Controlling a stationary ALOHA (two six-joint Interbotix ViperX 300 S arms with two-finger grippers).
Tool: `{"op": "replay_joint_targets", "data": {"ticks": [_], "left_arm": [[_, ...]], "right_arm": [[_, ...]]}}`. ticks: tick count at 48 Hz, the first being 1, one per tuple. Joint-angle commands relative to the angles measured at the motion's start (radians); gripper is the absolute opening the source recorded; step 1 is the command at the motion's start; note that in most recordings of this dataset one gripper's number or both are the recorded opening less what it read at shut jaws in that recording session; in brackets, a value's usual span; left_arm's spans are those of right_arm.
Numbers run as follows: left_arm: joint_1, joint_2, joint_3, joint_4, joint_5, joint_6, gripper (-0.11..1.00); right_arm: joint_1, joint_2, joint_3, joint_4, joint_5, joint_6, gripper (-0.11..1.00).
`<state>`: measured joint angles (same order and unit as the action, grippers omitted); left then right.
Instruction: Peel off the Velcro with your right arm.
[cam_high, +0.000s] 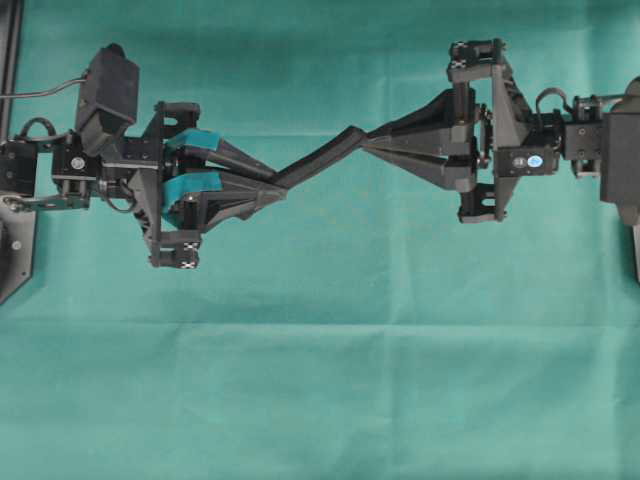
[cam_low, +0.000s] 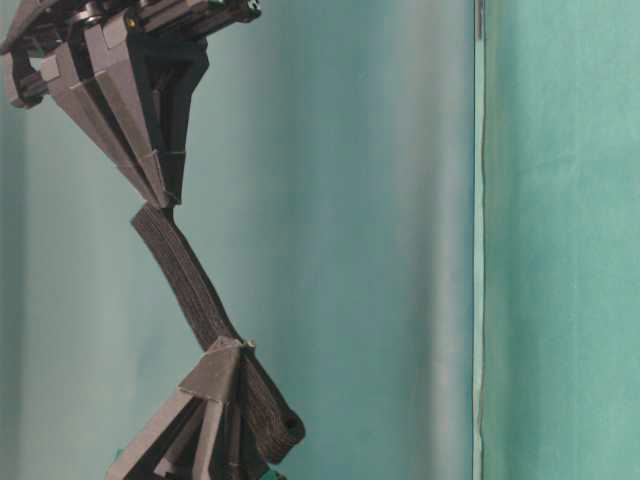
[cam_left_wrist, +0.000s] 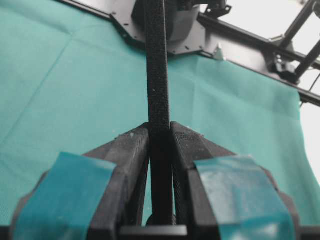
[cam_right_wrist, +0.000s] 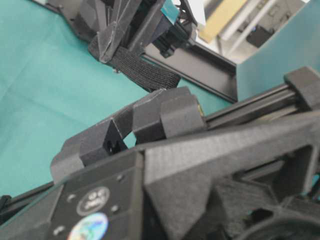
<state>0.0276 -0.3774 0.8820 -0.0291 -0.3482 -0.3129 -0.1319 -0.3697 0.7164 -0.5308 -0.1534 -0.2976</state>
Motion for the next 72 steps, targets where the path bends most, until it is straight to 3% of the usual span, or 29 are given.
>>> {"op": "replay_joint_targets", "data": {"ticks": [1, 72], "left_arm": [[-0.003, -0.006, -0.012, 0.003, -0.006, 0.003, 0.11], [0.029, 0.011, -0.014, 0.003, -0.012, 0.005, 0.11]], "right_arm": [[0.0, 0.0, -0.009, 0.0, -0.003, 0.003, 0.09], [0.058, 0.132, -0.002, 0.003, -0.072, 0.005, 0.09]]}}
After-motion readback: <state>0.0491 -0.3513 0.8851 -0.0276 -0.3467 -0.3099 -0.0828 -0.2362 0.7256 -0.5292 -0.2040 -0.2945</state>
